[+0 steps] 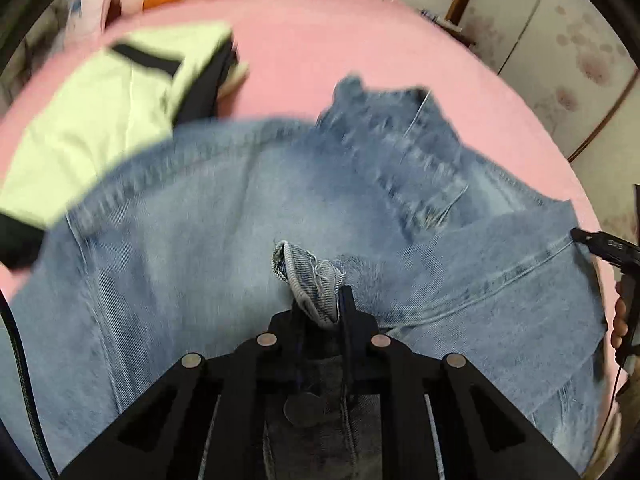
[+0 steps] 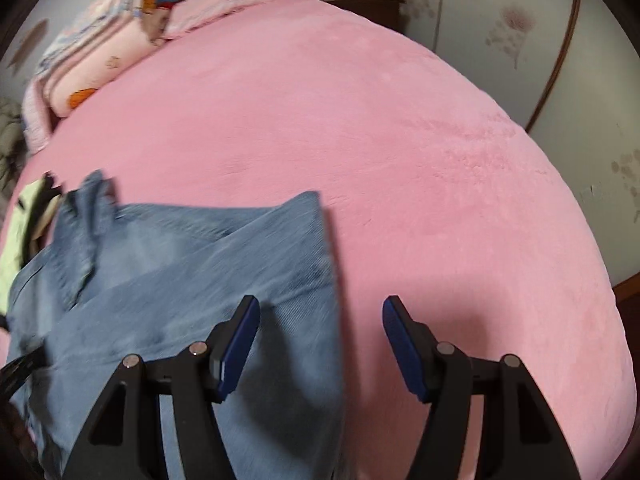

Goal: Fold large clothes

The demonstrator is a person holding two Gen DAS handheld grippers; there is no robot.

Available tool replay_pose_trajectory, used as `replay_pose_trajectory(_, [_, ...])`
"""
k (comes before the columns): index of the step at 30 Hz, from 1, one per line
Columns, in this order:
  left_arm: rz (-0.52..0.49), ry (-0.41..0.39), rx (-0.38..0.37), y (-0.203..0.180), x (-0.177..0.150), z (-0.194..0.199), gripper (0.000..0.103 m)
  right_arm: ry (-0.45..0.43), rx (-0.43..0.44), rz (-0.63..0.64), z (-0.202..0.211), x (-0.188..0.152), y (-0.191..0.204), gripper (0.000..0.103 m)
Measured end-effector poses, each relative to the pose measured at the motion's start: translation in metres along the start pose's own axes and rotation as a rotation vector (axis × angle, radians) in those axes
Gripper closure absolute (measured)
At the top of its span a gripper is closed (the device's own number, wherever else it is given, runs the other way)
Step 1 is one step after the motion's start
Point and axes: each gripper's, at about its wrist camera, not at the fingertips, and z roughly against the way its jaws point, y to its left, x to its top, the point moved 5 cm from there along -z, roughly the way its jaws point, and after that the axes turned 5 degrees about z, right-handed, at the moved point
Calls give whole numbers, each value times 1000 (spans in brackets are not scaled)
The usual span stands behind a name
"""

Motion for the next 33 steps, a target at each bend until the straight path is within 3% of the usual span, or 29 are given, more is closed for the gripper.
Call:
replay_pose_trajectory(1, [-11,-28,10,-3,4,4,92,9,17,-9,-6,0,-2,40])
replay_pose_trajectory(3, [-17,-74,25,-6,12,10,92,-4,37,2,-11,2,1,87])
replay_pose_trajectory(5, [-2,-109,43,-3,20,11,92,-39,12,0,-5,5,2,91])
replay_pose_trajectory(8, [19,-92,66,1,22,-8,91,-85,-20,-14,-4,4,1,92])
replay_pose_trajectory(13, [23,-67,101,4,13,-20,85,-65,-71,10,-13,1,4,88])
replay_pose_trajectory(16, [13,-80,132,2,13,-2,60,-92,-62,15,8,1,8,78])
replay_pose_trajectory(18, [12,-112,151,1,13,16,35,-122,-39,20,25,-1,12,70])
replay_pose_trajectory(20, [22,-152,155,2,12,41,27,-151,-22,28,40,-5,16,64])
replay_pose_trajectory(26, [35,-207,156,-5,6,104,25,-210,56,55,94,-27,38,63])
replay_pose_trajectory(33, [46,-300,161,-13,-12,181,16,-259,139,91,156,-53,68,63])
